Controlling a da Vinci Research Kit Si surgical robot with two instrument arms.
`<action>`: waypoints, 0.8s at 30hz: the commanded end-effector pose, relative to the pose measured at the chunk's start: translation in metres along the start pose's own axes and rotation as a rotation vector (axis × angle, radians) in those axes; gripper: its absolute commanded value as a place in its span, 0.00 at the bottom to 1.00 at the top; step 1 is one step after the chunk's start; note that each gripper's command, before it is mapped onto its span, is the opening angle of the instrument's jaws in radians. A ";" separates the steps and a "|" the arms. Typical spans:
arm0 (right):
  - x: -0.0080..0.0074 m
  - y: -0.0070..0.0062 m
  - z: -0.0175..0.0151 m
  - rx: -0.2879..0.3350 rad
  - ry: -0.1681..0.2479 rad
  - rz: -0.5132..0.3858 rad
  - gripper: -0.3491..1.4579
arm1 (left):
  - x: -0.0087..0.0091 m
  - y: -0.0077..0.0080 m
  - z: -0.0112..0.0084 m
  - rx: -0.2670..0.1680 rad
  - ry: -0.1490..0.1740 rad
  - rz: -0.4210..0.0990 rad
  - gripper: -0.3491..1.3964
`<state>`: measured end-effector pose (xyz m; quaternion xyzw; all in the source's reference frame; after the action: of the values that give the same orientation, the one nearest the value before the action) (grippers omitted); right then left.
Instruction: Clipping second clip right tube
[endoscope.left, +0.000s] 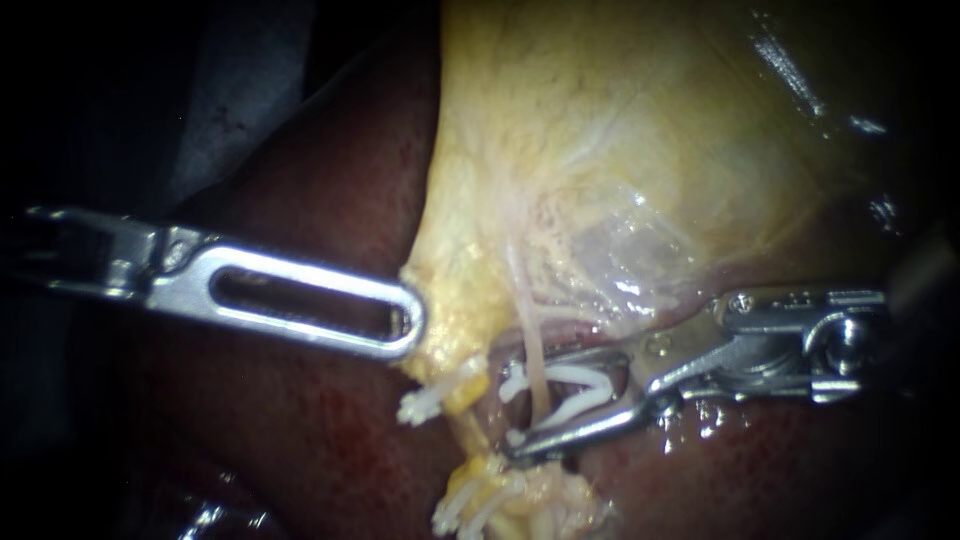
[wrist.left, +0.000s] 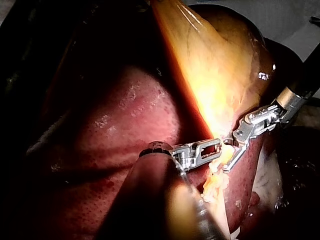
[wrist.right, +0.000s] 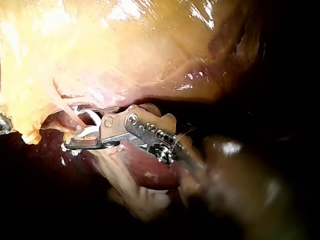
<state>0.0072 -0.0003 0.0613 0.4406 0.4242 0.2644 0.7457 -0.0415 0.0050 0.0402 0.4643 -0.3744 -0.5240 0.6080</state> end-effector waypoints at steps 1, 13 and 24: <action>0.0000 0.0000 -0.0002 0.005 -0.009 0.004 0.29 | 0.0000 0.0000 0.0000 0.000 0.000 0.000 0.00; 0.0000 0.0004 -0.0007 0.019 -0.055 -0.007 0.07 | 0.0000 0.0000 0.0000 0.000 0.000 -0.006 0.00; 0.0000 0.0004 -0.0007 0.017 -0.054 -0.006 0.07 | 0.0000 0.0001 0.0001 0.000 0.000 -0.006 0.00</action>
<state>0.0065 0.0002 0.0615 0.4528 0.4073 0.2465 0.7538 -0.0415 0.0050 0.0403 0.4652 -0.3730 -0.5259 0.6065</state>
